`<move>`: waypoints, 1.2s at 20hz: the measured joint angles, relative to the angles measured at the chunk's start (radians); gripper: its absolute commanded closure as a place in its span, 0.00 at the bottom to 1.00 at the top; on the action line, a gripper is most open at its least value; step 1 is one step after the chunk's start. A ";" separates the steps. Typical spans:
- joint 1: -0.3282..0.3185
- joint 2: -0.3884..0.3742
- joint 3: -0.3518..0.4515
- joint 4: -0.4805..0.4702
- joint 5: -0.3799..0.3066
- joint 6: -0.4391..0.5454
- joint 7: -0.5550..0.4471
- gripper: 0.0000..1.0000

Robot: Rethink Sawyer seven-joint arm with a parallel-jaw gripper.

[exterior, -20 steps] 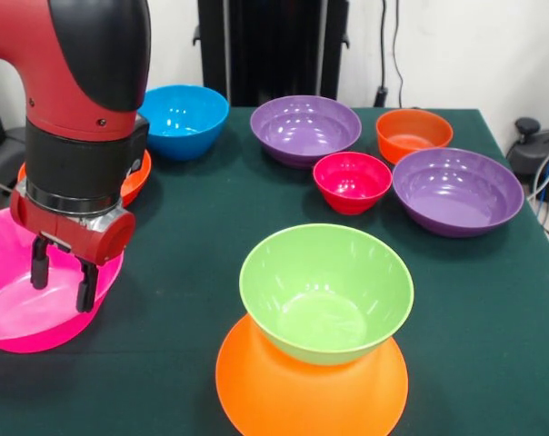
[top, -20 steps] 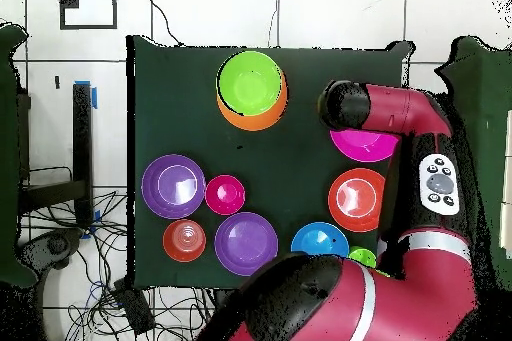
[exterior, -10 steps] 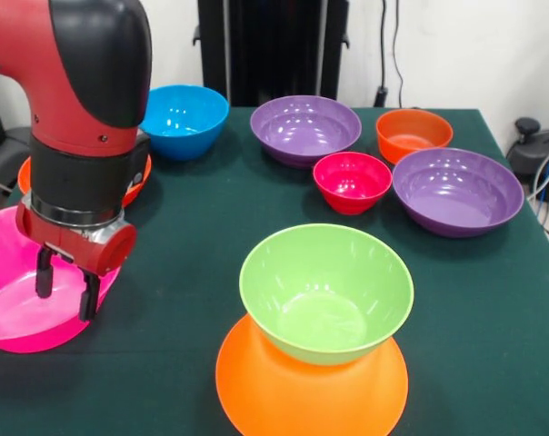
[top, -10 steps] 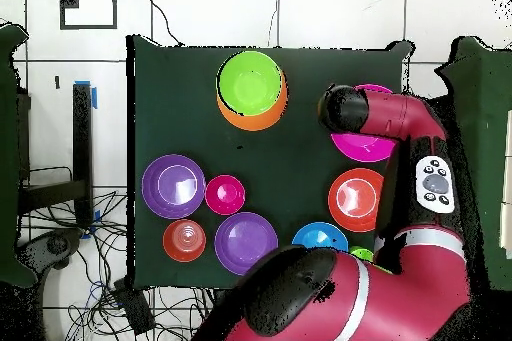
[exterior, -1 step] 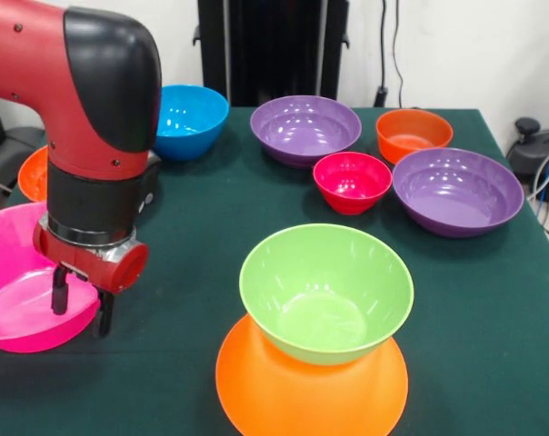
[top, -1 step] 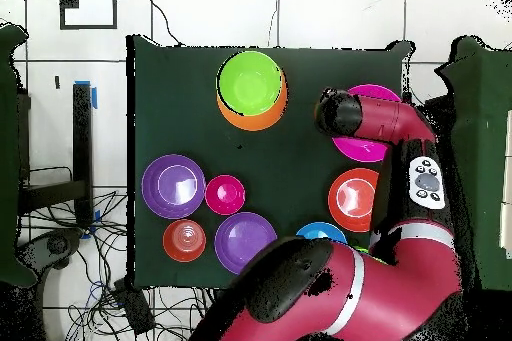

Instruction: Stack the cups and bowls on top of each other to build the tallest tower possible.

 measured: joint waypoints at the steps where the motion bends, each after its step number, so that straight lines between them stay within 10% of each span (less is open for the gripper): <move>1: 0.002 0.006 -0.004 0.000 0.000 -0.007 0.000 0.00; 6: 0.022 0.028 -0.038 -0.001 0.002 -0.012 0.000 0.00; 7: 0.043 0.040 -0.066 -0.001 0.003 -0.012 0.000 1.00; 24: 0.074 0.012 -0.123 0.008 0.067 -0.011 0.000 1.00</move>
